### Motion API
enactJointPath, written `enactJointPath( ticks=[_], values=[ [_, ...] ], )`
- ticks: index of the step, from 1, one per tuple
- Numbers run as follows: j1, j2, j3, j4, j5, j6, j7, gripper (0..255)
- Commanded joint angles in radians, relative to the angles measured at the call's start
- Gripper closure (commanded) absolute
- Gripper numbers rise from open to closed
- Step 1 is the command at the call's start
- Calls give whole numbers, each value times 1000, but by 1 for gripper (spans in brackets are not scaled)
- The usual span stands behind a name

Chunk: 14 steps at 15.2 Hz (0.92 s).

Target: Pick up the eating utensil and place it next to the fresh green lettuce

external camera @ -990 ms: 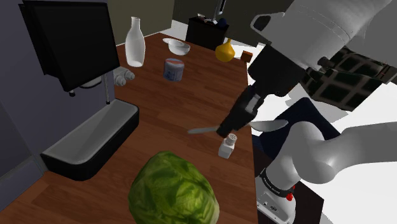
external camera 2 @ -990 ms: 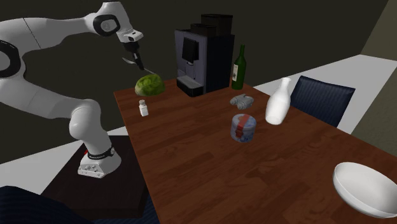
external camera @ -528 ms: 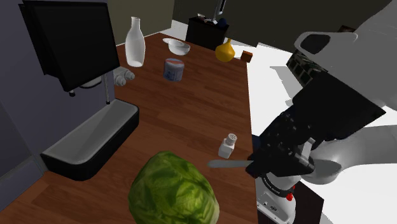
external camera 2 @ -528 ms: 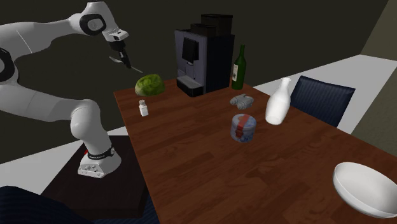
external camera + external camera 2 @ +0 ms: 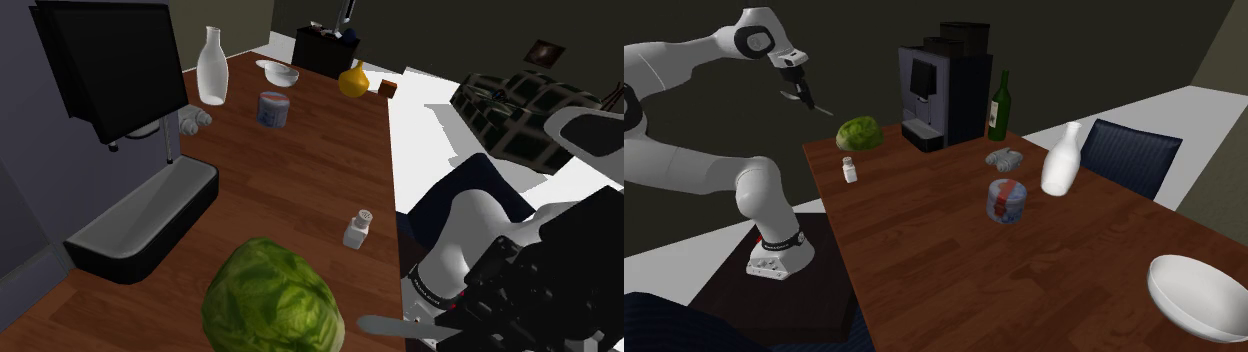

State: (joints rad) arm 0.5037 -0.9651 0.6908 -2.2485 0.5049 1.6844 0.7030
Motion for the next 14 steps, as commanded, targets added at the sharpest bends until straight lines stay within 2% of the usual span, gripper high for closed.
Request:
enactJointPath(
  ticks=[1, 14],
  values=[
    [6, -9, 12, -25, 11, 18, 3, 255],
    [41, -48, 88, -198, 85, 158, -8, 255]
  ],
)
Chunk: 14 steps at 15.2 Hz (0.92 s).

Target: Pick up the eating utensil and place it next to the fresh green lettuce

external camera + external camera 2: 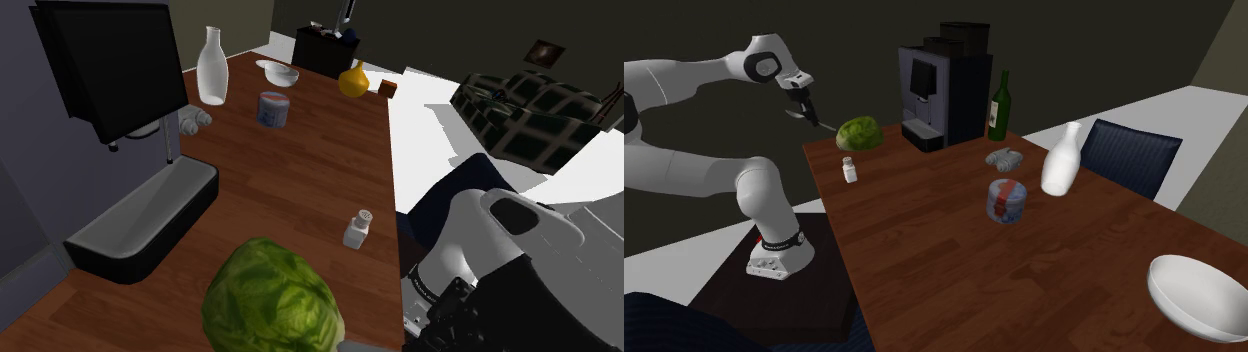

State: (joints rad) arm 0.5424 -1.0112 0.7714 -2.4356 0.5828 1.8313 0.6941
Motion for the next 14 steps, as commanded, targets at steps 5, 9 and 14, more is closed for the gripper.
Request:
enactJointPath(
  ticks=[5, 9, 14],
  values=[
    [15, -7, 45, -70, 39, 67, -3, 255],
    [23, -6, 77, -114, 68, 115, -6, 255],
    [31, 2, 123, -165, 105, 176, -10, 255]
  ],
)
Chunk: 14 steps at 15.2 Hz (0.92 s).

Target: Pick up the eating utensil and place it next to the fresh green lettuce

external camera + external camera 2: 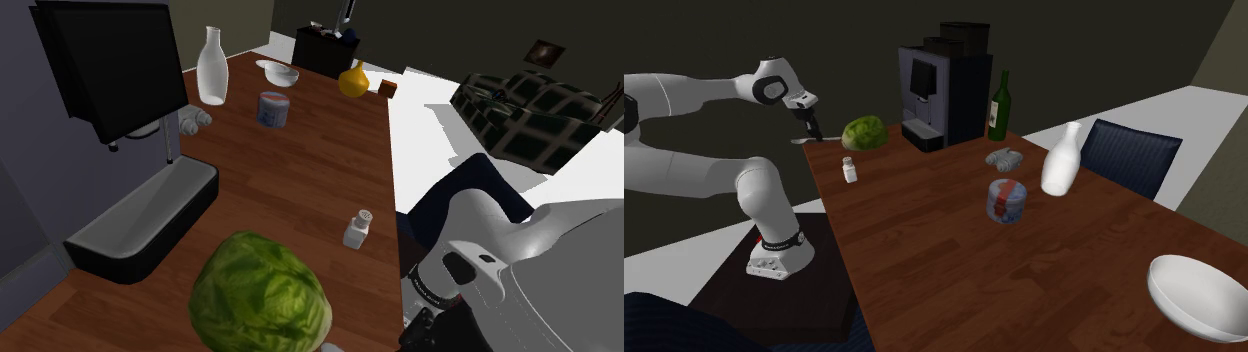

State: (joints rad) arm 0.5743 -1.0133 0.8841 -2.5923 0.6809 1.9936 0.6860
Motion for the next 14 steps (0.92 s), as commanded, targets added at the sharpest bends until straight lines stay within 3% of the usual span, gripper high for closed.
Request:
enactJointPath(
  ticks=[1, 9, 14],
  values=[
    [1, 6, 20, -18, 15, 26, -2, 255],
    [5, 38, 104, -86, 82, 133, -10, 255],
    [5, 38, 104, -86, 82, 133, -10, 255]
  ],
)
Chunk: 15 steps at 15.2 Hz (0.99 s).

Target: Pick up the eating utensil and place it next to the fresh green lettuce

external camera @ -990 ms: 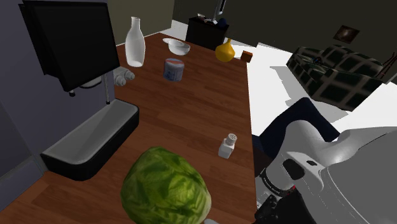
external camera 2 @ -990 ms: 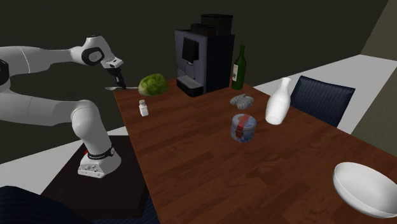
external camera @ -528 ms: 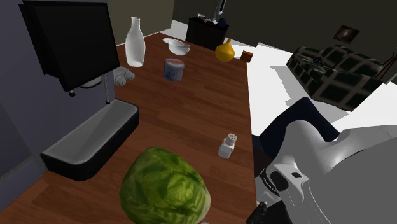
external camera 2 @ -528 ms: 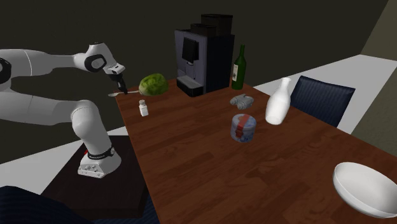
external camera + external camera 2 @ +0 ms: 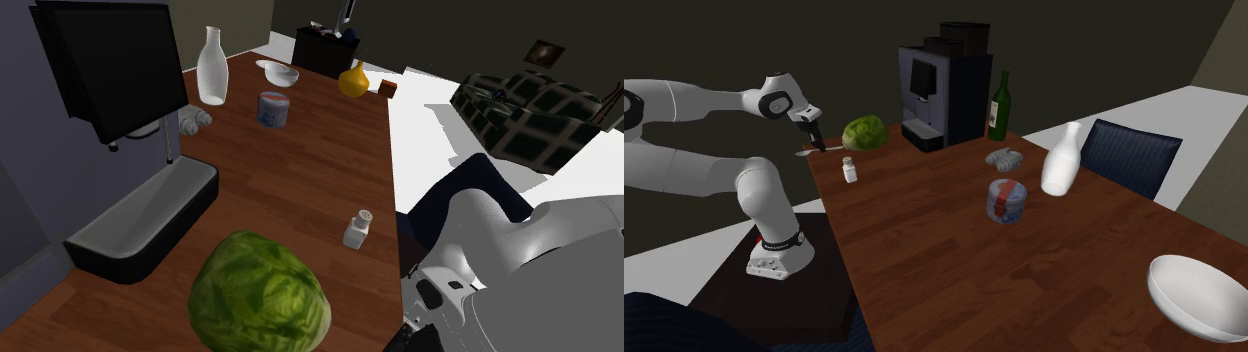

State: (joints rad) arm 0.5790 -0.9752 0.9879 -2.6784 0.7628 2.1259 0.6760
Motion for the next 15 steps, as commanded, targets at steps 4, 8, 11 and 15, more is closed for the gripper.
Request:
enactJointPath(
  ticks=[4, 8, 11, 15],
  values=[
    [0, 0, 0, 0, 0, 0, 0, 0],
    [0, 0, 0, 0, 0, 0, 0, 0],
    [25, -56, -88, 46, -59, -114, 19, 0],
    [29, -68, -109, 60, -74, -142, 23, 0]
  ],
)
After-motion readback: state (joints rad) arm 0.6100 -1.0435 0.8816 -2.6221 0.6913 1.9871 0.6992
